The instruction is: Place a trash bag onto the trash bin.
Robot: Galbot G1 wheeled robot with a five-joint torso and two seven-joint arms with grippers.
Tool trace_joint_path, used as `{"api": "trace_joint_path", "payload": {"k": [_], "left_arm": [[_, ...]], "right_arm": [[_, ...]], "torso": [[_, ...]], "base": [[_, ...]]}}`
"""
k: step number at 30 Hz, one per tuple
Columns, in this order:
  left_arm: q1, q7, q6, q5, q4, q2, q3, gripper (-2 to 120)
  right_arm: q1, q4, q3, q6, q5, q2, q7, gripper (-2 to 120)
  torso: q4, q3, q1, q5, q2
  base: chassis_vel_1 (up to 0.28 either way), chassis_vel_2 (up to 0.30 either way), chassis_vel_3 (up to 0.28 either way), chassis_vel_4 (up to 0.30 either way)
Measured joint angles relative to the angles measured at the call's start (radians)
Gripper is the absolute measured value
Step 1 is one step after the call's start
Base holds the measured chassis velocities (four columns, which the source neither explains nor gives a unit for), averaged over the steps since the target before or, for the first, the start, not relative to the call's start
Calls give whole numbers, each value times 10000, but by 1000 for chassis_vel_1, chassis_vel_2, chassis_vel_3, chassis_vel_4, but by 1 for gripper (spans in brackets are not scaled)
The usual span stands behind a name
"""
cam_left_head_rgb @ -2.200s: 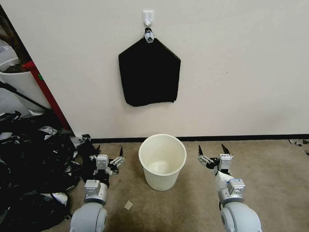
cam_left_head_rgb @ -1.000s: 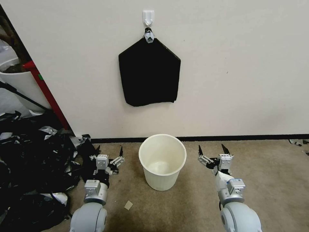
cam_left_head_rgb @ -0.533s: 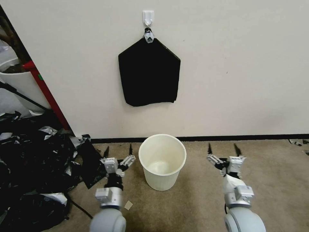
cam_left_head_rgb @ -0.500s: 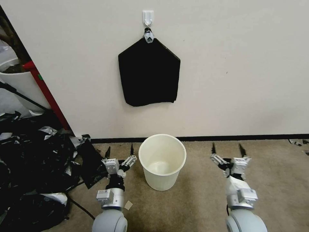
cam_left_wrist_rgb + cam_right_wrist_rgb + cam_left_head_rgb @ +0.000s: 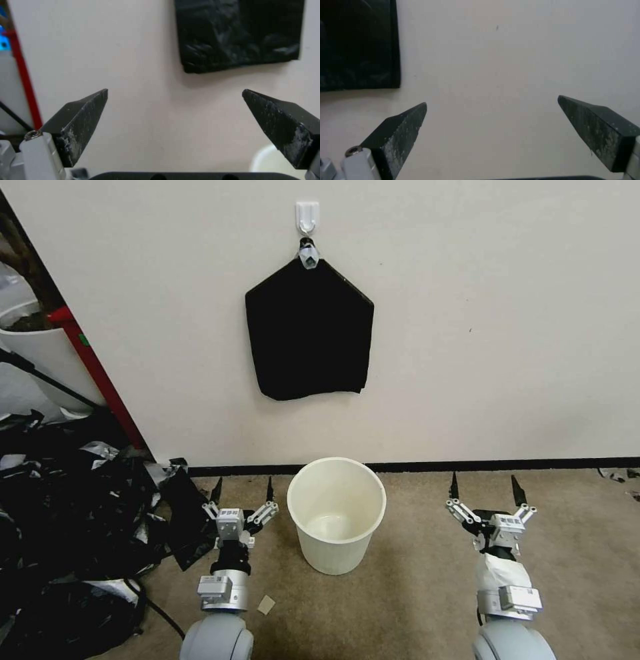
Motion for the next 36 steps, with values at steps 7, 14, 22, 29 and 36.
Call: {"api": "trace_joint_path", "payload": {"k": [7, 14, 22, 29, 36], "left_arm": [[75, 254, 46, -1373, -440, 380, -541, 100], [199, 546, -899, -3429, -630, 548, -355, 100], [396, 562, -866, -2938, -685, 409, -486, 100], [342, 530, -887, -2546, -251, 177, -559, 100], [249, 503, -992, -2423, 100, 123, -661, 100]], "right_arm": [[1604, -354, -1028, -489, 3563, -489, -1269, 100], [4379, -991, -2335, -1777, 6854, -664, -1552, 100], [8477, -2977, -3996, -1302, 10036, -211, -3120, 100], [11519, -5011, -5166, -841, 11188, 219, -3817, 100], [12771, -5778, -6010, -692, 11456, 318, -4551, 100]], "torso": [[-2, 0, 0, -1, 0], [2, 1, 0, 1, -1], [3, 2, 1, -1, 0], [2, 2, 1, 1, -1], [0, 1, 1, 0, -1]], "base": [[0, 0, 0, 0], [0, 0, 0, 0], [0, 0, 0, 0], [0, 0, 0, 0], [0, 0, 0, 0]]}}
